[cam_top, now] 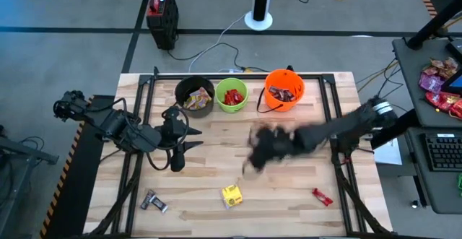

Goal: Sort candy by brand, put in halloween buckets
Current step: Put the brown chocolate bar into the orange bucket, then put the red chocolate bar into the green bucket

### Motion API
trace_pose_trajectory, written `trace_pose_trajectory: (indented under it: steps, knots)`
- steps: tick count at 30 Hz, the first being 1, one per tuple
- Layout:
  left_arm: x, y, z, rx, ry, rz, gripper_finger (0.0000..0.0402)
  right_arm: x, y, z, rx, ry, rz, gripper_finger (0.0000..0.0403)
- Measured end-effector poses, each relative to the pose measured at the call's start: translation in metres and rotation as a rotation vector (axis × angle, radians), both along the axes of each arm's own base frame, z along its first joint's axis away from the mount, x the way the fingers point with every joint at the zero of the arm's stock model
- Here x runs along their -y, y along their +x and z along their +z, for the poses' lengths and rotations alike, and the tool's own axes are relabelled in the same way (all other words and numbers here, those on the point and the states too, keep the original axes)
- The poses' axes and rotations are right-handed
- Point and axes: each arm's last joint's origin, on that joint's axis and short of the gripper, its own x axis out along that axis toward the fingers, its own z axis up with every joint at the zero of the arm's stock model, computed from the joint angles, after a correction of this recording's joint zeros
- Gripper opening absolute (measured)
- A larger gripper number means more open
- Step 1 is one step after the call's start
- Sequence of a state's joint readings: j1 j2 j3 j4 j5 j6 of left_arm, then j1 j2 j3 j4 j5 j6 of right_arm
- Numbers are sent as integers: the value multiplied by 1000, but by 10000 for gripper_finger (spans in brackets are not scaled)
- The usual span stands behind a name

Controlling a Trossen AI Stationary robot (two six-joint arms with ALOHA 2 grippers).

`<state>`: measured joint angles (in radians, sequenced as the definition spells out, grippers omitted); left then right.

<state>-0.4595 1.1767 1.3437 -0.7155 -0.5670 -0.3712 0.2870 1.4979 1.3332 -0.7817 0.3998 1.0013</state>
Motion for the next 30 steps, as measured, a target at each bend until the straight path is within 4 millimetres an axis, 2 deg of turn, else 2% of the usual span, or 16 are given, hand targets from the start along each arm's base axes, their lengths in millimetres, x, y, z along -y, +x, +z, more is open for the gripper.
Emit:
trace_pose_trajectory:
  steps: [3, 7, 10, 14, 19, 24, 27, 30]
  knots:
    - [0, 0, 0, 2, -29, 15, 127, 59, -14, 31, -52, -30, -183, 15]
    - [0, 0, 0, 8, -72, 38, 127, 129, -36, 52, -196, -49, -371, 15]
    - [-1, 0, 0, 16, -100, 60, 127, 173, -53, 57, -263, 32, -465, 15]
    - [-1, 0, 0, 30, -113, 93, 127, 216, -65, 46, -326, 124, -485, 32]
    - [-3, 0, 0, 53, -119, 150, 127, 236, -71, 41, -365, 107, -464, 91]
    - [-5, 0, 1, 78, -122, 212, 127, 244, -72, 38, -391, 85, -429, 148]
    - [-6, 0, 1, 85, -118, 232, 127, 238, -70, 39, -363, 149, -338, 171]
    - [-9, 1, 1, 85, -117, 246, 127, 211, -63, 48, -293, 260, -139, 185]
